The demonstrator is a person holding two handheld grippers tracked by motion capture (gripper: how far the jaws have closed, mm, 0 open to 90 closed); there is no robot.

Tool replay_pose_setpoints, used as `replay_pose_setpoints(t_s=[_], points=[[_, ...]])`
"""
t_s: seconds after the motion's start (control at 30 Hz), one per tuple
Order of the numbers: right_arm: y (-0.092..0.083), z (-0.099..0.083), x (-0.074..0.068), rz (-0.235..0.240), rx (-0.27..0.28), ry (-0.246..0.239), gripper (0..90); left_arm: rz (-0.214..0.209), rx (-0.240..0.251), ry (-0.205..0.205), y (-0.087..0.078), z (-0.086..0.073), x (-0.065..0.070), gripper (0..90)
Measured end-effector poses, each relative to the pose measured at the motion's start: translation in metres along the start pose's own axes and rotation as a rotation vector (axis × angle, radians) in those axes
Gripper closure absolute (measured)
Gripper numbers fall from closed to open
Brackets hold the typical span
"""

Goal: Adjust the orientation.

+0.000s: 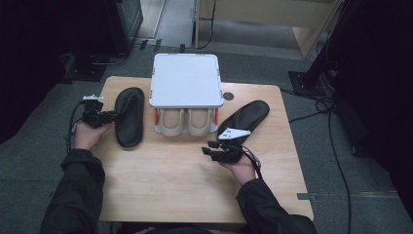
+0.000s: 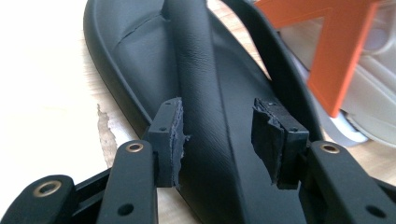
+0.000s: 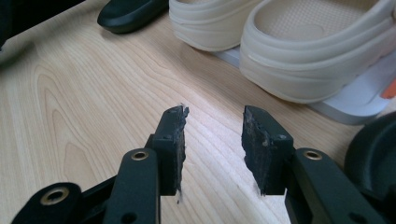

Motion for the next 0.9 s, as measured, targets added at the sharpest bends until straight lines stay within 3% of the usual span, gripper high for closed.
replay_pose_setpoints(t_s=[0.23, 0.4, 0.53, 0.9], points=[[-0.006, -0.006, 0.0, -0.021, -0.003, 0.013, 59.9, -0.006, -0.022, -0.003, 0.015, 0.003, -0.001, 54.3], [-0.011, -0.01, 0.001, -0.037, -0.001, 0.023, 59.9, -0.018, -0.009, -0.019, 0.019, 0.005, -0.002, 56.6], [-0.012, -0.011, 0.001, -0.042, -0.001, 0.031, 59.9, -0.019, 0.003, -0.052, 0.02, 0.006, -0.004, 60.8], [-0.012, -0.012, 0.004, -0.052, 0.004, 0.029, 59.5, -0.005, 0.011, -0.085, 0.016, 0.006, -0.004, 67.2]])
Point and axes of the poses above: each handheld gripper's, and its own axes: y roughly forward along the jaws, z roughly out of its top, x roughly to its right, the point moved 3 cm from there along y, roughly forward along the jaws, and after that the axes turned 13 degrees about -y, right-handed, at the moved point
